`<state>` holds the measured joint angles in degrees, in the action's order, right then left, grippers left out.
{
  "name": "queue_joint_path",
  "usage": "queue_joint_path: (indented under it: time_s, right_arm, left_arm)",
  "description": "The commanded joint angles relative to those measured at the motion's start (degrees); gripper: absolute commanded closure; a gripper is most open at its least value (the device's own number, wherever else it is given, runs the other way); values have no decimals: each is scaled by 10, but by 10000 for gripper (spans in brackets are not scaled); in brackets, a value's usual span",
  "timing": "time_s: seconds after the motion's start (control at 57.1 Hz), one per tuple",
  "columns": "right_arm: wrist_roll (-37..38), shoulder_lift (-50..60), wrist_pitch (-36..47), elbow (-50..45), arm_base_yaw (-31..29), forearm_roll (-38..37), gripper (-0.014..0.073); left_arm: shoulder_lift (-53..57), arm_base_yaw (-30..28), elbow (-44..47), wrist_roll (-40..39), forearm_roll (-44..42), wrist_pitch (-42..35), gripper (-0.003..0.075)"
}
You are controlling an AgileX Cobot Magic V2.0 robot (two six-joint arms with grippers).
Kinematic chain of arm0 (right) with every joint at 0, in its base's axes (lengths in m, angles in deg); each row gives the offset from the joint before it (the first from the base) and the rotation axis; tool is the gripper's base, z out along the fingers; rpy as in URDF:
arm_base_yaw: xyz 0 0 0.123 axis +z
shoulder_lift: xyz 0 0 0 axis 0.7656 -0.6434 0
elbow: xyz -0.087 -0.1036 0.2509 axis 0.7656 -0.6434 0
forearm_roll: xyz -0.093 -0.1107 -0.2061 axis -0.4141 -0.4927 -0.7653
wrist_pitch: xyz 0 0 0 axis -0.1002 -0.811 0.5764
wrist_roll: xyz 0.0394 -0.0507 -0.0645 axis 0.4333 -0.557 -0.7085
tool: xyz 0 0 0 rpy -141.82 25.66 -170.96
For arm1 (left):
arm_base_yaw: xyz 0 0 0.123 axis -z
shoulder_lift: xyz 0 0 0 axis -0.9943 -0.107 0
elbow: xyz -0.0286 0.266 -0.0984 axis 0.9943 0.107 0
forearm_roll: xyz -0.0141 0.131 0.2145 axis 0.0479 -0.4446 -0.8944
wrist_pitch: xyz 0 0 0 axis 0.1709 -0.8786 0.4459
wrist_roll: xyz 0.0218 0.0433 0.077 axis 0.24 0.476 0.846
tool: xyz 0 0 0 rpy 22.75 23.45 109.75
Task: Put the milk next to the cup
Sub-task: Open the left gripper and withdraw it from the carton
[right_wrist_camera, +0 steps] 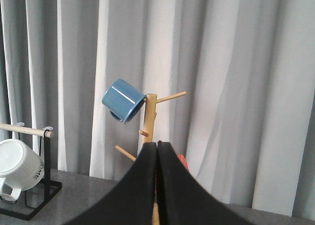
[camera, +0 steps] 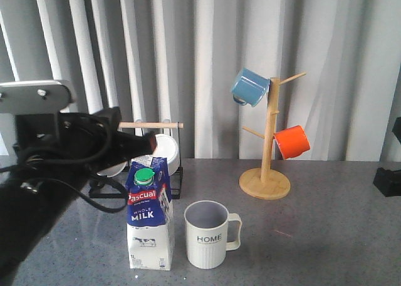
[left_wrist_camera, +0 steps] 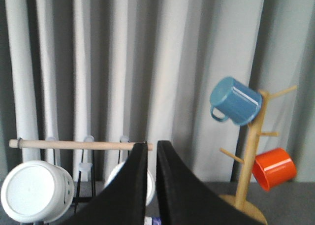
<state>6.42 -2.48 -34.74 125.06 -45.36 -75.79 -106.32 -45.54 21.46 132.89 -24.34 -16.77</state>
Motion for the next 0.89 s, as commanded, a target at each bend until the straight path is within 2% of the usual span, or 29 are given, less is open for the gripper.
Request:
queue_joint_path:
  time_s: [0.0,0.14,0.228,0.333,0.456,0.543,0.631,0.701,0.806,0.876]
  right_arm:
    - [-1,8,40,14,-3,-3,602]
    - [-1,8,40,14,-3,-3,602]
    - [-1,8,40,14,-3,-3,602]
    - [-1,8,40,14,-3,-3,602]
    - [-1,8,40,14,-3,-3,602]
    - [-1,8,41,14,-3,-3,602]
    - [-1,8,40,14,-3,-3,602]
    - [-1,8,41,14,-3,-3,602]
    - [-1,8,40,14,-3,-3,602]
    - [-1,8,41,14,-3,-3,602]
  left_arm:
    - [43,1,-16,4,-5,-38,728]
    - [57,1,-16,2,-5,-43,728]
    - [63,2,-16,-40,-11,-34,728]
    - [74,2,-17,-141,-65,-38,728]
    - [80,5,-8,-319,-166,-33,728]
    - [85,5,10,-376,-263,-25,728]
    - [92,3,40,-426,-467,46,727]
    - [107,-16,69,-495,-623,138,727]
    - [144,-69,116,-634,-685,229,727]
    - [191,-111,157,-682,-686,277,727]
